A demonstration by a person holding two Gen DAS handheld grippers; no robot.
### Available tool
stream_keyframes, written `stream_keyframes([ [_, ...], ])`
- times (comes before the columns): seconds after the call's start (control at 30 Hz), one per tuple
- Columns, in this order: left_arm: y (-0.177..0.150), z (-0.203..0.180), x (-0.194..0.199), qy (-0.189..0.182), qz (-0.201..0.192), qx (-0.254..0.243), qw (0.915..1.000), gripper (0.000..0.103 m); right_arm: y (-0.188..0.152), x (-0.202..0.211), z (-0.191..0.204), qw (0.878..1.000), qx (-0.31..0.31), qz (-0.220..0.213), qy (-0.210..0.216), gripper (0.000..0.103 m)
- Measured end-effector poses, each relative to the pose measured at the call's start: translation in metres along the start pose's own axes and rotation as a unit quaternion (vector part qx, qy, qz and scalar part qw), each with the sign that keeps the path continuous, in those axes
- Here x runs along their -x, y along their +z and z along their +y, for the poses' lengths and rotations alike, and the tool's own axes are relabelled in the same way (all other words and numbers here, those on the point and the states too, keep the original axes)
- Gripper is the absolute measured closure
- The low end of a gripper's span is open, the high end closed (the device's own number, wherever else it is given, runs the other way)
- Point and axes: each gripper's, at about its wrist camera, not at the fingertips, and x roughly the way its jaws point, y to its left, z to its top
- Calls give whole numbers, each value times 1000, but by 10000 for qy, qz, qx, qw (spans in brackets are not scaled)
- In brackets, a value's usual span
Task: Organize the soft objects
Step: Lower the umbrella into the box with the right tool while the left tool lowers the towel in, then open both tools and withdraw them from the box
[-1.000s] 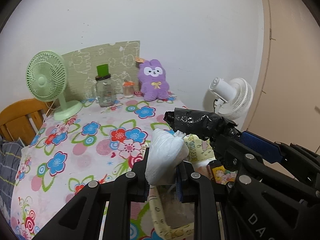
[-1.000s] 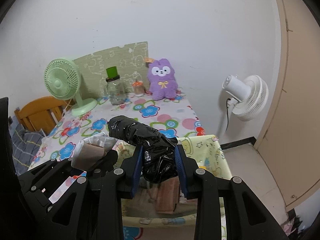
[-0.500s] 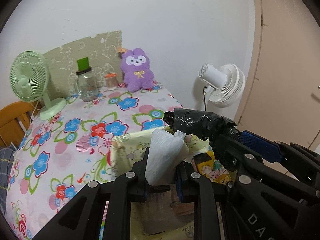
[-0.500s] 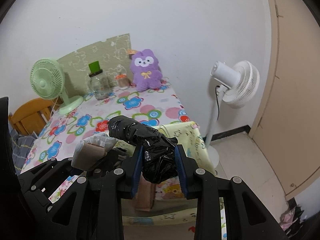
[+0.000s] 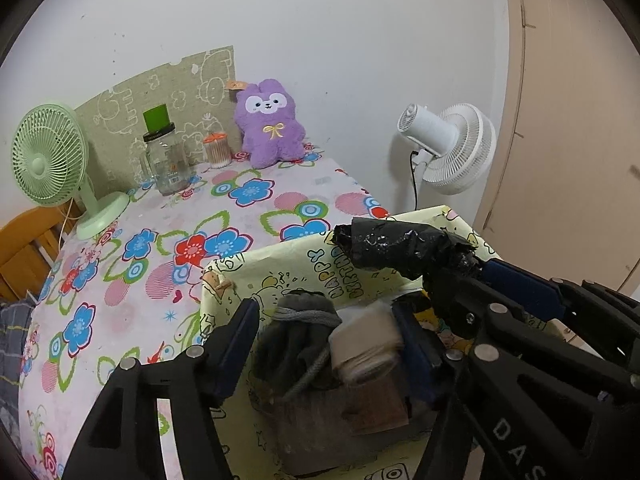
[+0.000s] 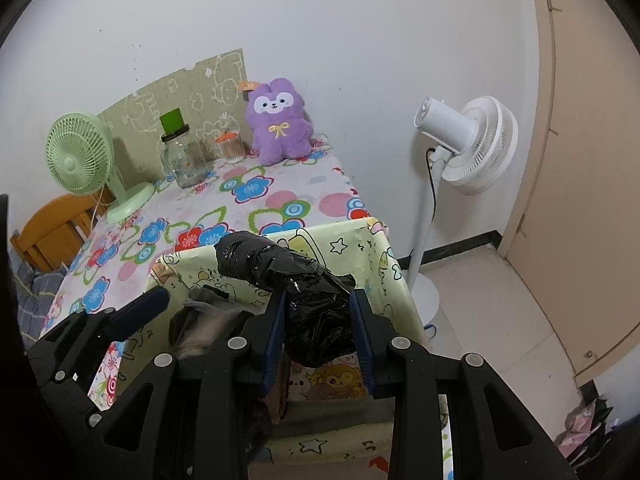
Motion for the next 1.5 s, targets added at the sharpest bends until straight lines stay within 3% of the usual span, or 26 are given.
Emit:
stream_keyframes([
  [0.07,0,0,0,39,22,7,10000,25,1,-2,0,10000,7,14,4,68],
  [0.37,0,7,4,42,47,36,10000,17,3,-5,8,9998,88,61,172,63],
  [0.77,-7,21,23,174,-65,135,9997,10,-1,10,17,9999,90,-39,-25,37],
  [0.9,-11,24,29,125,-96,104,9998,2,-4,17,22,9998,138,-110,-2,18],
  [1.27,-21,41,61,178,-365,261,9988,0,-12,43,48,9993,164,-308,148,12],
  [1.5,-28,56,87,271,-550,424,9972,0,-16,65,66,9982,154,-562,136,3],
])
